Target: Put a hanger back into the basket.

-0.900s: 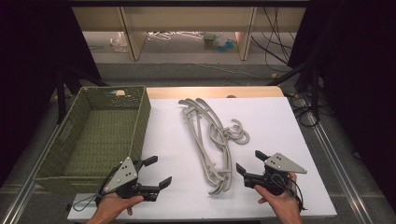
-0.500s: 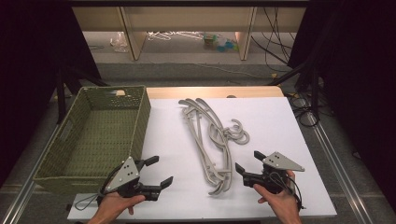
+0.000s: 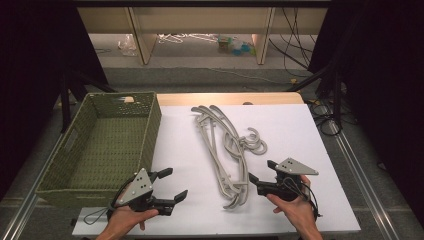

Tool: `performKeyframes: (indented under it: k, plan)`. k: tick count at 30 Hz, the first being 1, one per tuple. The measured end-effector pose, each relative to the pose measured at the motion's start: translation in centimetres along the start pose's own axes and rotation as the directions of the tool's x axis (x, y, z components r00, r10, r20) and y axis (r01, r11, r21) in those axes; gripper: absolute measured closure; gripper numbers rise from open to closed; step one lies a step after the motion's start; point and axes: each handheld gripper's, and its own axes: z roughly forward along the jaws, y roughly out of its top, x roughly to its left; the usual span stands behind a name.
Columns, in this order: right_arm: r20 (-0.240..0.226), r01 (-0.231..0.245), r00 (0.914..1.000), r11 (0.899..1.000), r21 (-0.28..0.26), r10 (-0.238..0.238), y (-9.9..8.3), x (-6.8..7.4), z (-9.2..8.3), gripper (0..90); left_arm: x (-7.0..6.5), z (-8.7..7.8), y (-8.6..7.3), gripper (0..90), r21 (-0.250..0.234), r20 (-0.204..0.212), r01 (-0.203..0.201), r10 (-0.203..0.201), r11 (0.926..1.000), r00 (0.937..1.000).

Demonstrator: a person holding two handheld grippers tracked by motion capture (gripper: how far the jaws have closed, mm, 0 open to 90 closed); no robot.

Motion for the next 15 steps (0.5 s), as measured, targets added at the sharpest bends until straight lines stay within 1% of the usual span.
performKeyframes:
  k: [1, 2, 3, 4, 5, 6, 7, 8, 9, 10, 11, 12, 13, 14, 15]
  plan:
    - [0.001, -0.001, 1.0, 1.0, -0.003, 0.001, 0.1, 0.0, 0.2, 21.1, -0.1, -0.3, 0.0, 16.5, 0.009, -0.007, -0.008, 0.008, 0.9999, 0.9999]
    - [0.002, -0.007, 1.0, 1.0, 0.011, 0.007, 0.2, 0.0, 0.2, 21.7, -0.1, -0.3, 0.0, 16.5, 0.009, -0.007, -0.008, 0.008, 0.9999, 0.9999]
    - [0.002, -0.007, 1.0, 1.0, 0.011, 0.007, 0.2, 0.0, 0.2, 21.7, -0.1, -0.3, 0.0, 16.5, 0.011, -0.008, -0.011, 0.011, 0.9999, 0.9999]
    - [-0.005, -0.008, 1.0, 1.0, 0.015, 0.008, 0.2, 0.0, 0.3, 22.3, -0.2, -0.3, -0.1, 16.5, 0.009, -0.011, 0.0, 0.0, 1.0, 0.9999]
    - [-0.011, -0.005, 0.9999, 1.0, 0.015, 0.005, 0.3, 0.0, 0.5, 22.8, -0.2, -0.3, -0.1, 16.5, 0.009, -0.013, 0.0, 0.0, 1.0, 0.9999]
    - [-0.004, -0.004, 1.0, 0.999, 0.035, 0.004, 0.5, -0.2, 1.0, 23.7, 0.0, -0.3, 0.0, 16.5, 0.004, -0.015, -0.009, 0.009, 1.0, 0.9998]
    - [-0.018, -0.011, 0.9998, 0.998, 0.055, 0.012, 0.5, -0.2, 1.3, 24.3, 0.0, -0.3, 0.0, 16.5, 0.004, -0.015, -0.009, 0.009, 1.0, 0.9998]
    - [-0.017, -0.009, 0.9998, 0.997, 0.078, 0.011, 0.6, -0.4, 1.7, 24.8, 0.0, -0.3, 0.0, 16.5, 0.001, -0.016, -0.003, 0.003, 1.0, 0.9999]
    - [-0.017, -0.009, 0.9998, 0.997, 0.078, 0.011, 0.6, -0.4, 1.7, 24.8, 0.0, -0.3, -0.1, 16.5, 0.004, -0.016, -0.001, 0.001, 1.0, 0.9999]
    - [-0.02, -0.009, 0.9997, 0.996, 0.094, 0.011, 0.5, -0.5, 2.2, 25.5, -0.1, -0.2, -0.1, 16.5, 0.008, -0.019, 0.005, -0.005, 1.0, 0.9998]
    - [-0.036, -0.019, 0.9991, 0.993, 0.118, 0.023, 0.6, -0.6, 2.6, 27.0, -0.1, -0.2, -0.1, 16.5, 0.01, -0.018, 0.004, -0.004, 0.9999, 0.9998]
    - [-0.034, -0.01, 0.9993, 0.991, 0.133, 0.014, 0.7, -0.7, 3.0, 28.8, 0.0, -0.1, -0.2, 16.5, -0.001, -0.007, 0.007, -0.007, 1.0, 1.0]
    - [-0.042, -0.01, 0.999, 0.992, 0.123, 0.016, 0.7, -0.9, 3.6, 29.7, 0.0, -0.1, -0.1, 16.5, 0.001, -0.006, -0.008, 0.008, 1.0, 0.9999]
    - [-0.041, -0.05, 0.9975, 0.985, 0.165, 0.057, 1.1, -1.1, 4.3, 32.4, 0.0, -0.1, -0.1, 16.5, 0.004, -0.009, -0.006, 0.006, 1.0, 0.9999]
    - [-0.041, -0.05, 0.9975, 0.985, 0.165, 0.057, 1.1, -1.1, 4.3, 32.4, 0.0, -0.2, -0.1, 16.5, 0.012, -0.014, -0.009, 0.009, 0.9999, 0.9999]
